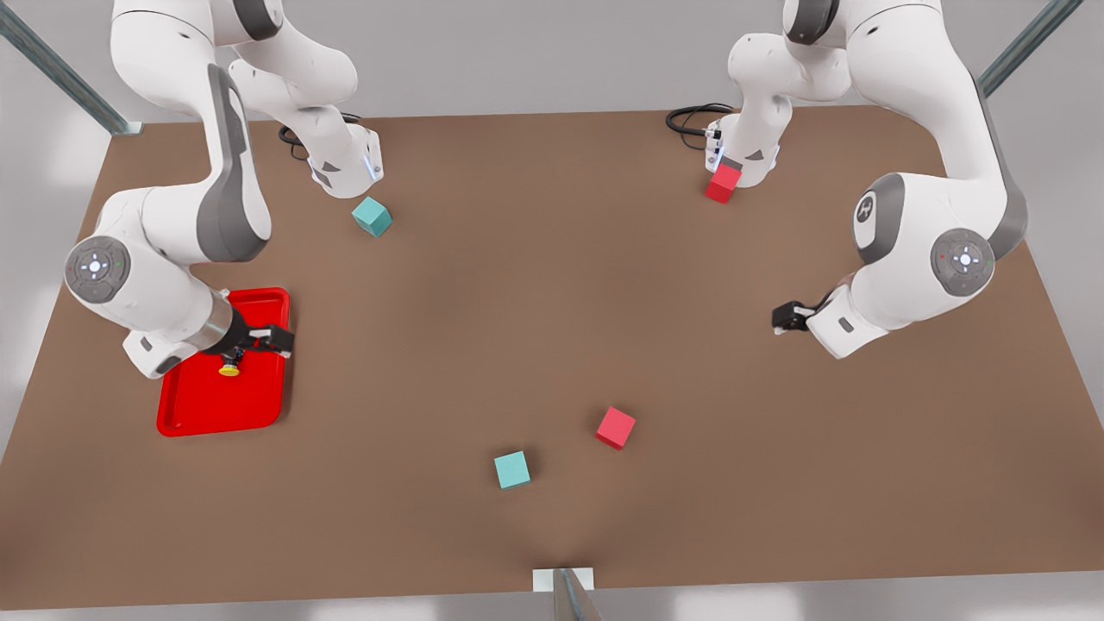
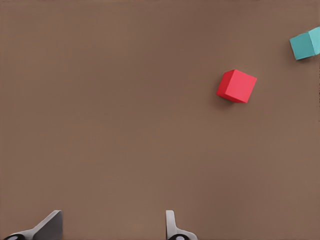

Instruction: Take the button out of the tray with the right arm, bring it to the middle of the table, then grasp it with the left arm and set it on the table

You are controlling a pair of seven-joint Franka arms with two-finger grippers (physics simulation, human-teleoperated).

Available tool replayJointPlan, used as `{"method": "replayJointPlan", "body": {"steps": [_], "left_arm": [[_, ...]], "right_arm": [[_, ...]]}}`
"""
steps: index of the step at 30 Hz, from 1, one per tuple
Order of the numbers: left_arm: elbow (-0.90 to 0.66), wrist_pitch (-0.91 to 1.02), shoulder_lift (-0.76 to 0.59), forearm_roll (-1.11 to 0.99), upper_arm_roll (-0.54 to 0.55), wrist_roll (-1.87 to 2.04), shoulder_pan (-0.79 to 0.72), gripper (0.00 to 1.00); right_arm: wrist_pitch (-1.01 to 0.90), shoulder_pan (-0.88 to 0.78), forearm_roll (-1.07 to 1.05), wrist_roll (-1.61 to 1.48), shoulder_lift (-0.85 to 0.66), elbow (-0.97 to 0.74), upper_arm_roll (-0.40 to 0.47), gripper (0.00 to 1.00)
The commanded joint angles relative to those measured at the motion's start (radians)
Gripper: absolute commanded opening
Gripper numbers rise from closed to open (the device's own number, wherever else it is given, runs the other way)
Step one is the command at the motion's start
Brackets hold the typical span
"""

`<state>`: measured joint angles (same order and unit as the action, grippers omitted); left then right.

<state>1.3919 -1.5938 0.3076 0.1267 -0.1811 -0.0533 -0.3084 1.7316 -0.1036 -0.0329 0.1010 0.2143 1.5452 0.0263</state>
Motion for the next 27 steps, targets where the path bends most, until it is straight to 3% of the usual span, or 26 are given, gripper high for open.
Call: {"method": "replayJointPlan", "body": {"steps": [1, 12, 16, 20, 27], "left_arm": [[-0.001, -0.045, -0.001, 0.005, 0.0, -0.034, 0.0, 1.0], [0.001, -0.035, -0.015, -0.045, 0.002, 0.001, -0.006, 1.0], [0.009, -0.006, -0.016, -0.044, 0.005, 0.004, -0.009, 1.0], [0.009, -0.005, -0.024, -0.082, 0.005, 0.018, -0.024, 1.0], [0.004, -0.014, 0.005, -0.067, 0.019, 0.046, -0.035, 1.0]], "right_arm": [[0.063, 0.001, -0.001, 0.08, -0.001, 0.0, 0.001, 1.0], [0.063, 0.001, 0.002, 0.072, 0.008, 0.007, 0.001, 1.0], [0.178, 0.015, 0.005, 0.062, 0.036, 0.147, 0.006, 1.0], [0.358, 0.157, 0.005, -0.135, 0.053, 0.351, 0.017, 1.0], [0.488, 0.347, 0.005, -0.435, 0.234, 0.355, 0.017, 1.0]]}}
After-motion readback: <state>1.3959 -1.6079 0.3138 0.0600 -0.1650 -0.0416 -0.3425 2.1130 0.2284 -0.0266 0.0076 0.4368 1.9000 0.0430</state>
